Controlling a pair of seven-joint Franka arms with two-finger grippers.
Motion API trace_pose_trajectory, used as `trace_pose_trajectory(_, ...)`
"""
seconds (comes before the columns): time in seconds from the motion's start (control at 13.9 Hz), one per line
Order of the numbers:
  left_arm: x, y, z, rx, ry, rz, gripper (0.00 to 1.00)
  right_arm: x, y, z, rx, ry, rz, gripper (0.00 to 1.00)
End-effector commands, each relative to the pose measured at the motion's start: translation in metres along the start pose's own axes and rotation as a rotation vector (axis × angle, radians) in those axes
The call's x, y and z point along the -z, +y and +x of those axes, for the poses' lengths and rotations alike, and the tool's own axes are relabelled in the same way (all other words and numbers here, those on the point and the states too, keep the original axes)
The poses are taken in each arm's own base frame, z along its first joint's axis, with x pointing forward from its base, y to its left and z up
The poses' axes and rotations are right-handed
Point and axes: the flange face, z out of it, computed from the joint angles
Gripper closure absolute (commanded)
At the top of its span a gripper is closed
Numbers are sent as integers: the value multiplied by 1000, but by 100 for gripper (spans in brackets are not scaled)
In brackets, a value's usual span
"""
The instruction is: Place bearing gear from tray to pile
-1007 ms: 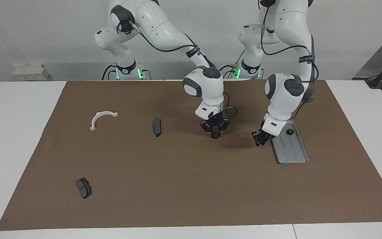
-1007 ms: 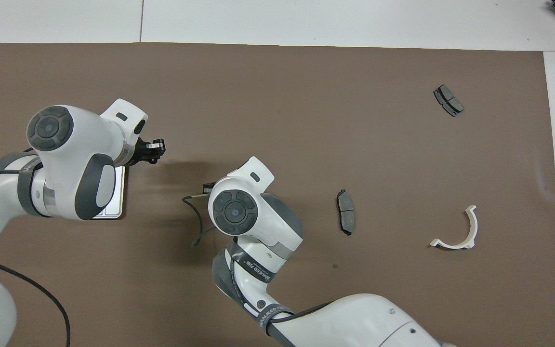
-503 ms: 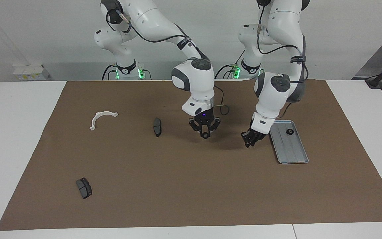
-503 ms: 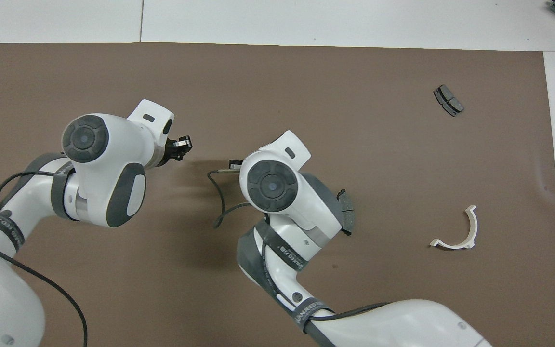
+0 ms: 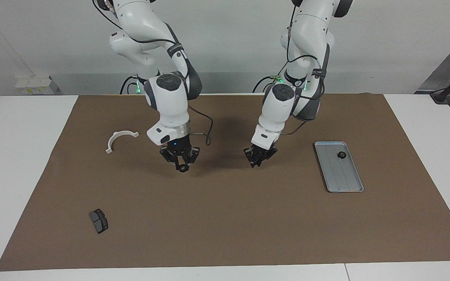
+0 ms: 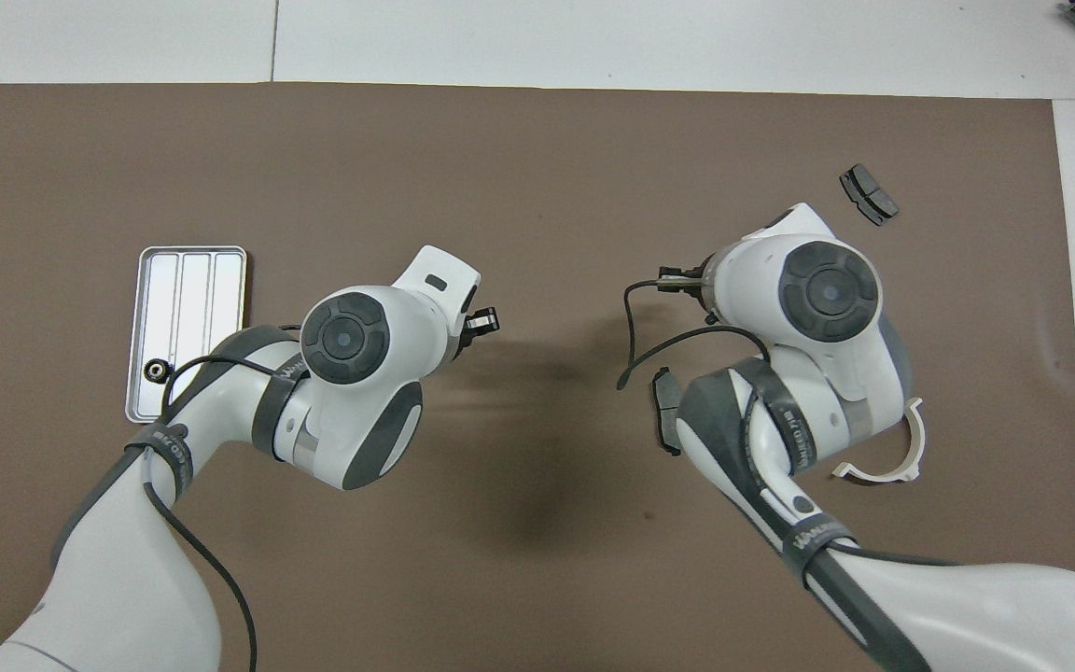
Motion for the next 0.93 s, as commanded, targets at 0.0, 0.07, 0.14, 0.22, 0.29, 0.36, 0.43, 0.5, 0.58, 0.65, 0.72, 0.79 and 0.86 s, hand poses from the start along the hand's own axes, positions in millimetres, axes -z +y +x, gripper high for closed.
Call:
trace_pose_trajectory(0.0,-13,22,-31,0,-3,-20,100,-8,65,8,43,4,-10,99)
trace_pose_trajectory(0.07,-18,30,-41,4,-6,-25,100,-13,91,13,25,-9,0,99)
trace_pose_trajectory(0.14,-18,33,-44,0,-3,-32,100,-18,119,18,19,-22,14,99)
trace_pose_trajectory(0.22,-19,36,-48,-5,-6,-32,96,-26,152,22,11,-39,32,98)
trace_pose_trajectory(0.29,-19,38,-51,-11,-7,-33,86,-35,181,23,29,-47,40,98)
trace_pose_trajectory(0.36,-19,40,-53,-11,-8,-33,66,-40,204,23,36,-53,44,98)
trace_pose_trajectory(0.43,-19,44,-57,-16,-9,-36,38,-42,220,23,28,-55,45,98)
trace_pose_trajectory(0.5,-16,47,-56,-16,-6,-39,14,-46,227,22,20,-59,44,98)
trace_pose_trajectory(0.58,-13,49,-53,-15,-7,-38,5,-54,237,20,7,-73,40,97)
trace_pose_trajectory(0.65,-12,49,-50,-9,-3,-41,3,-64,244,17,-2,-88,39,95)
trace_pose_trajectory(0.72,-8,46,-42,2,-1,-38,3,-68,244,16,-1,-89,39,80)
trace_pose_trajectory(0.79,2,43,-29,18,-3,-28,4,-67,244,17,-5,-88,40,28)
trace_pose_trajectory(0.86,18,25,4,67,-5,-5,5,-66,245,20,-5,-82,40,0)
